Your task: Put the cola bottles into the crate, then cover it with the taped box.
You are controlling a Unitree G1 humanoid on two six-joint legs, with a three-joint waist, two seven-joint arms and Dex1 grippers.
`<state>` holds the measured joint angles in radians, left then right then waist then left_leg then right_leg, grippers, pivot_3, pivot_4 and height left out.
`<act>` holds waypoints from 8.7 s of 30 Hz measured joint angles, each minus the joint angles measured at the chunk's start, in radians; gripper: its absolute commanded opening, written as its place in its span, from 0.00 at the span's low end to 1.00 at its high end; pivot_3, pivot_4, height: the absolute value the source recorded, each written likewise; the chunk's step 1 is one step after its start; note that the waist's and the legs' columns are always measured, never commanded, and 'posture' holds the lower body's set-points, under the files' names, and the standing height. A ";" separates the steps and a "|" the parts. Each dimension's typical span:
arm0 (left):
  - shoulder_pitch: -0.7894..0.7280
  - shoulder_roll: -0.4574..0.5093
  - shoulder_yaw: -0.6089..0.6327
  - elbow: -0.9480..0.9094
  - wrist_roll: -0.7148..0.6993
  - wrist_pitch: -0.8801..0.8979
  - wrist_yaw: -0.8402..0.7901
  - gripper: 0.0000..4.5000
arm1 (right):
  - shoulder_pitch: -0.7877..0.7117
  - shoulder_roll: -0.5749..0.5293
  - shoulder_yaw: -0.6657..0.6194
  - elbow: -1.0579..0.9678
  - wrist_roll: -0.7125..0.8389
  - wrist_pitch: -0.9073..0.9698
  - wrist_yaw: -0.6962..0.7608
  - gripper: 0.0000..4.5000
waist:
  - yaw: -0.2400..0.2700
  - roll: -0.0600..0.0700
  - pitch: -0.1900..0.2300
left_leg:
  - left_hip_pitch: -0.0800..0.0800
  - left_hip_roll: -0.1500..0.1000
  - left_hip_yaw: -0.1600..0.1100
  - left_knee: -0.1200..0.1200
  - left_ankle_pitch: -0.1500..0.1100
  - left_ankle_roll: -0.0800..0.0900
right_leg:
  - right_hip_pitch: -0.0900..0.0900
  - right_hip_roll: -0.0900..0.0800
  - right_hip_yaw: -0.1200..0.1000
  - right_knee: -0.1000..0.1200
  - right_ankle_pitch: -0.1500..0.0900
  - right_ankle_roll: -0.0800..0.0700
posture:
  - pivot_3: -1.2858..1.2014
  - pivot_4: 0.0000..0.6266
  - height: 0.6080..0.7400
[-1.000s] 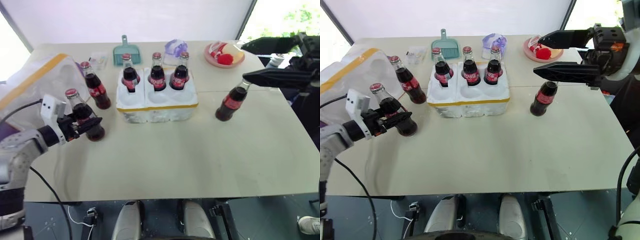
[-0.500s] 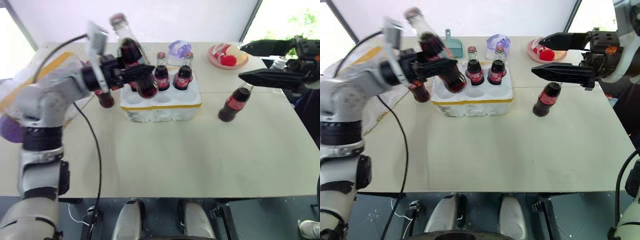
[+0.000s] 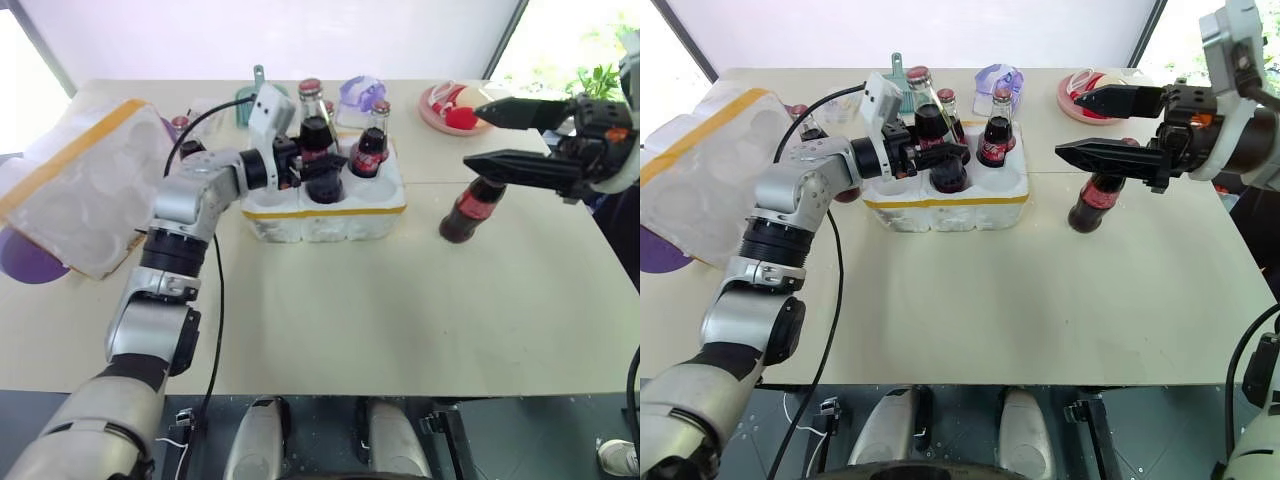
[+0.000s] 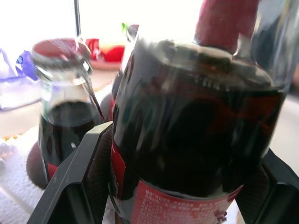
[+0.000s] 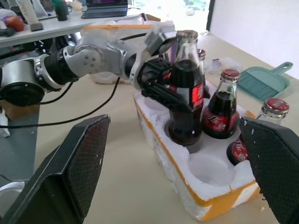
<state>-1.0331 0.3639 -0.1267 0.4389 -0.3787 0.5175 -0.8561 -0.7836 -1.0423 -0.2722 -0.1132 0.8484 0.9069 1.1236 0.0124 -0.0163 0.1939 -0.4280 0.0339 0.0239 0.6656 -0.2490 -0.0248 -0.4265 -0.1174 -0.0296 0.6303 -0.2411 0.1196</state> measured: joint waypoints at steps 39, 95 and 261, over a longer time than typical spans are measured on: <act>0.488 0.222 0.378 -0.475 0.010 0.245 0.421 0.99 | -0.043 0.058 0.129 0.059 -0.119 -0.115 0.055 1.00 | 0.001 0.000 0.000 | 0.002 0.000 -0.001 0.001 0.000 0.000 | 0.002 0.000 0.000 0.001 0.000 0.000 | 0.52 0.24 0.97; 0.096 0.265 0.283 -0.347 -0.178 0.364 0.118 0.64 | 0.051 0.046 0.079 -0.023 -0.069 -0.069 -0.020 1.00 | -0.004 -0.004 0.002 | 0.001 0.000 -0.001 0.002 0.000 0.000 | 0.002 0.000 0.000 0.001 0.001 0.002 | 0.52 0.24 0.97; 1.080 1.085 1.072 -0.665 -0.173 0.566 -0.514 1.00 | -0.257 0.111 0.193 0.297 -0.270 -0.207 0.216 0.99 | -0.036 0.001 0.003 | 0.003 0.001 0.002 -0.004 0.000 -0.001 | -0.002 0.001 0.001 0.001 0.000 -0.001 | 0.52 0.24 0.97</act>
<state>0.0473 1.4492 0.9451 -0.2256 -0.5515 1.0837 -1.3705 -1.0408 -0.9314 -0.0793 0.1842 0.5780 0.6996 1.3398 -0.0240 -0.0149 0.1974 -0.4255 0.0352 0.0261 0.6616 -0.2488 -0.0255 -0.4281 -0.1166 -0.0286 0.6310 -0.2415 0.1189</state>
